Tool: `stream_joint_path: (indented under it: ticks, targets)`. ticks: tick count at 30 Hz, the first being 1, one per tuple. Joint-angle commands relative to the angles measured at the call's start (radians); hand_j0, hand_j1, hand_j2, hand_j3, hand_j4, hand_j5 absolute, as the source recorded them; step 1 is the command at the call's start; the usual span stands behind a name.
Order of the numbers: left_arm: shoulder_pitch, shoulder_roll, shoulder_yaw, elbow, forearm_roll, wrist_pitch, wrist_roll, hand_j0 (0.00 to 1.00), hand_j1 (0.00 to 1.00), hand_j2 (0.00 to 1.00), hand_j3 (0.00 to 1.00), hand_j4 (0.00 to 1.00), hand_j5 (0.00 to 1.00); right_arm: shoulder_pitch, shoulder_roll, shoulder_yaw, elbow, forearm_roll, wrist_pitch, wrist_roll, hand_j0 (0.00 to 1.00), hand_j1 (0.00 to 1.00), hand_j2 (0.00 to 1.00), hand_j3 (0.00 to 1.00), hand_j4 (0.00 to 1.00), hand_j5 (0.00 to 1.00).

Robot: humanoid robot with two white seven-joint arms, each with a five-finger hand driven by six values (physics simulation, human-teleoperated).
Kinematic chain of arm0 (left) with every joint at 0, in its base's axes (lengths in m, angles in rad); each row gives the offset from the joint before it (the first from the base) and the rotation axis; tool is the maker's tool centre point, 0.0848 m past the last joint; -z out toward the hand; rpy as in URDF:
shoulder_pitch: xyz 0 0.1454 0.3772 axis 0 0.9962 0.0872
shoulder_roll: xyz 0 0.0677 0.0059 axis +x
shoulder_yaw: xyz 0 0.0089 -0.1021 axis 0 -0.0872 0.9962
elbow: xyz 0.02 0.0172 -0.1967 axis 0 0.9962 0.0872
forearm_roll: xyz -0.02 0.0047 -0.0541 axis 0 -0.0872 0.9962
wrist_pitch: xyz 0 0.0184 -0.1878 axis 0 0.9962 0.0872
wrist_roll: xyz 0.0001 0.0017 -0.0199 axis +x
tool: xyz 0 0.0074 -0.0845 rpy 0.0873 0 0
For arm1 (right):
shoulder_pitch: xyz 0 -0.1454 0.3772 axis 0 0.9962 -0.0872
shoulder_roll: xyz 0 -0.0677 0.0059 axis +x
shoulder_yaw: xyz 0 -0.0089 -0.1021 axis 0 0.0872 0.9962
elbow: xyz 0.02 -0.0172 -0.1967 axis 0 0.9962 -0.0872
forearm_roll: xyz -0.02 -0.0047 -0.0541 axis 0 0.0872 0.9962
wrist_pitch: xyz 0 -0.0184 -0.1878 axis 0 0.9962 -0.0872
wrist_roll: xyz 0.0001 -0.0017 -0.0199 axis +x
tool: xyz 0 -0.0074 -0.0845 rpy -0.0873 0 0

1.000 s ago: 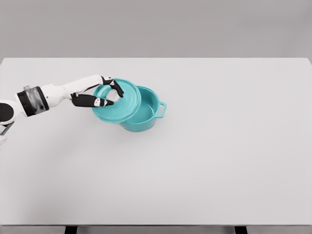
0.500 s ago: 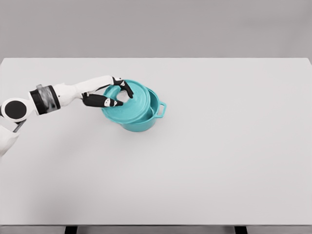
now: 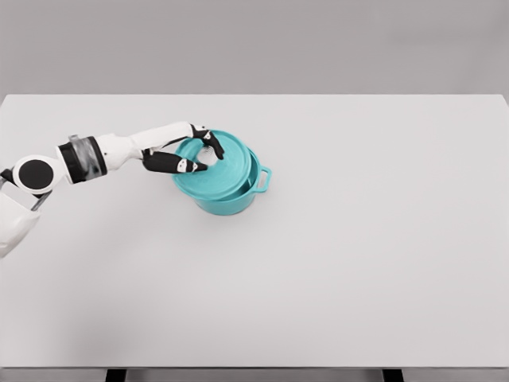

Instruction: Cover the pot with left arm

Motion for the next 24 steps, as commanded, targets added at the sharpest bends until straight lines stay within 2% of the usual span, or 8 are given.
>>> stream_joint_path:
  ticks: [1, 21, 22, 24]
  targets:
    - [0.0, -0.003, -0.001, -0.003, 0.007, 0.001, 0.0, 0.52, 0.52, 0.52, 0.52, 0.52, 0.52, 0.0, 0.0, 0.0, 0.0, 0.001, -0.002, 0.0, 1.0, 1.0, 1.0, 1.0, 1.0, 1.0]
    - [0.0, -0.03, -0.001, -0.001, 0.007, 0.001, 0.0, 0.52, 0.52, 0.52, 0.52, 0.52, 0.52, 0.0, 0.0, 0.0, 0.0, 0.001, -0.001, 0.0, 1.0, 1.0, 1.0, 1.0, 1.0, 1.0]
    - [0.0, -0.03, -0.001, -0.001, 0.007, 0.001, 0.0, 0.54, 0.54, 0.54, 0.54, 0.54, 0.54, 0.0, 0.0, 0.0, 0.0, 0.001, -0.001, 0.0, 1.0, 1.0, 1.0, 1.0, 1.0, 1.0]
    - [0.0, -0.03, -0.001, -0.001, 0.007, 0.001, -0.002, 0.75, 0.75, 0.75, 0.75, 0.75, 0.75, 0.0, 0.0, 0.0, 0.0, 0.001, -0.001, 0.0, 1.0, 1.0, 1.0, 1.0, 1.0, 1.0]
